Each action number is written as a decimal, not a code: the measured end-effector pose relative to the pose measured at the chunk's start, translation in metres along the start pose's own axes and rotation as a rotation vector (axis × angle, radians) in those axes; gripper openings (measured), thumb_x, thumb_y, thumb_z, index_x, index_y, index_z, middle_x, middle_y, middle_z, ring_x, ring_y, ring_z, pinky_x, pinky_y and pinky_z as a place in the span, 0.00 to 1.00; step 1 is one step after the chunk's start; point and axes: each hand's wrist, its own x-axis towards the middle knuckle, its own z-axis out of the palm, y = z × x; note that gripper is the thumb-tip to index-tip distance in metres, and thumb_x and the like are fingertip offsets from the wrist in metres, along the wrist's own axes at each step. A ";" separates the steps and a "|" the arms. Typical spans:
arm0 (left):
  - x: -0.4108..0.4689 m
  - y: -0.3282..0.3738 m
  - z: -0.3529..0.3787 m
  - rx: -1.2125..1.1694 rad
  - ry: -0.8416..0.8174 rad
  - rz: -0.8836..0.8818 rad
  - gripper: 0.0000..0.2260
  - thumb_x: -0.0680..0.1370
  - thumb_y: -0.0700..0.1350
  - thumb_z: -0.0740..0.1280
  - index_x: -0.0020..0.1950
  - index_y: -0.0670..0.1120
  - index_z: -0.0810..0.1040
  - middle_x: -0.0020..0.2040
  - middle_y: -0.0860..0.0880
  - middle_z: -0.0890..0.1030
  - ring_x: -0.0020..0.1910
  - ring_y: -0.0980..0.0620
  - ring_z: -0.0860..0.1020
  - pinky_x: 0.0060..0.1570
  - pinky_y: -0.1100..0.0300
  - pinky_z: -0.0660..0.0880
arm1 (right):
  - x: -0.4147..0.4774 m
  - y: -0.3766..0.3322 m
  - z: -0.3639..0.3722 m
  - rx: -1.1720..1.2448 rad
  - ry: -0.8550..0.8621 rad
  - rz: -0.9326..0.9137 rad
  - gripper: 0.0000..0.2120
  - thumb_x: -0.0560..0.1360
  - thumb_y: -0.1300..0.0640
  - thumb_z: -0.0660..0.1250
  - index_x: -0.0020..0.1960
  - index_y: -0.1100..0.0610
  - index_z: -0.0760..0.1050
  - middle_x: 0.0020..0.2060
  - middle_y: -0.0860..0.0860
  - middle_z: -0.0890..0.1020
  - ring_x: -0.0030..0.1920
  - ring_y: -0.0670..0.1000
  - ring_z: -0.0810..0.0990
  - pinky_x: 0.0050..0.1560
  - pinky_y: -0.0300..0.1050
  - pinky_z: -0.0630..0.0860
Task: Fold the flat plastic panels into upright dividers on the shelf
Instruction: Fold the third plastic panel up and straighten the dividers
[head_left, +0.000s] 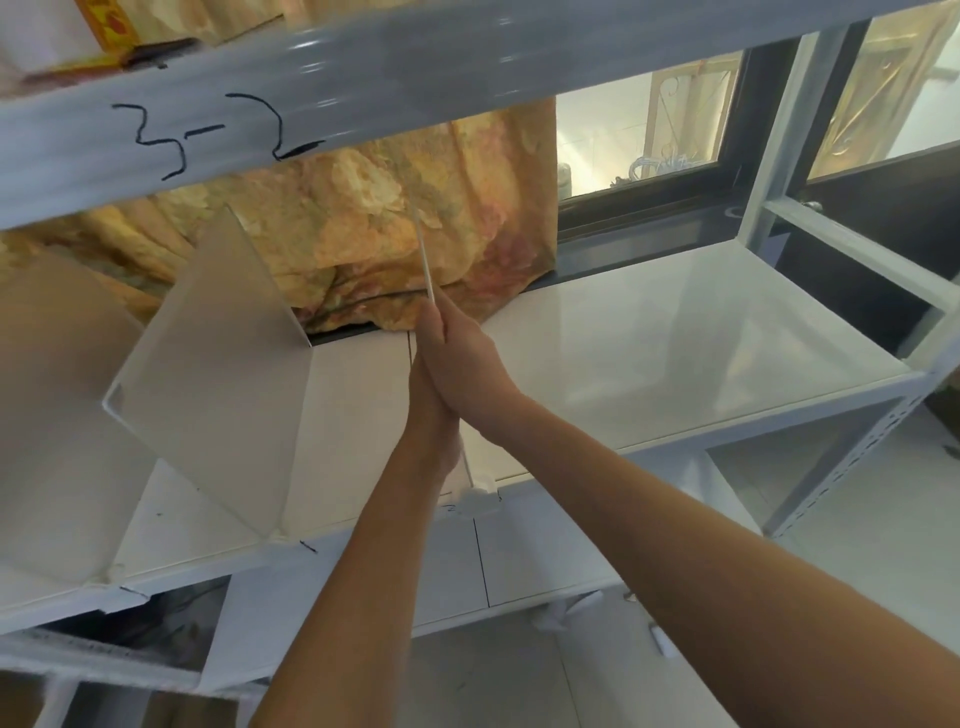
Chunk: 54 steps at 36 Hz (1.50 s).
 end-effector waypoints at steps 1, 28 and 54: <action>0.004 -0.004 0.000 0.032 0.105 -0.001 0.22 0.84 0.48 0.48 0.74 0.35 0.59 0.71 0.35 0.65 0.71 0.39 0.62 0.67 0.53 0.61 | -0.001 -0.001 0.002 -0.001 -0.008 -0.004 0.18 0.82 0.55 0.50 0.64 0.65 0.67 0.55 0.67 0.76 0.54 0.64 0.74 0.54 0.56 0.72; -0.021 0.003 -0.129 -0.191 -0.049 -0.207 0.26 0.82 0.55 0.55 0.78 0.47 0.55 0.75 0.50 0.65 0.74 0.51 0.63 0.73 0.55 0.60 | 0.007 -0.001 0.032 -0.147 -0.165 0.090 0.30 0.80 0.36 0.44 0.79 0.46 0.50 0.76 0.50 0.63 0.74 0.54 0.62 0.72 0.51 0.60; -0.059 0.024 -0.239 0.282 -0.086 -0.303 0.23 0.81 0.53 0.58 0.75 0.48 0.63 0.74 0.52 0.65 0.73 0.51 0.64 0.74 0.50 0.58 | -0.053 0.010 0.042 -0.703 -0.142 0.489 0.17 0.81 0.47 0.54 0.53 0.61 0.70 0.47 0.58 0.74 0.46 0.58 0.73 0.46 0.46 0.70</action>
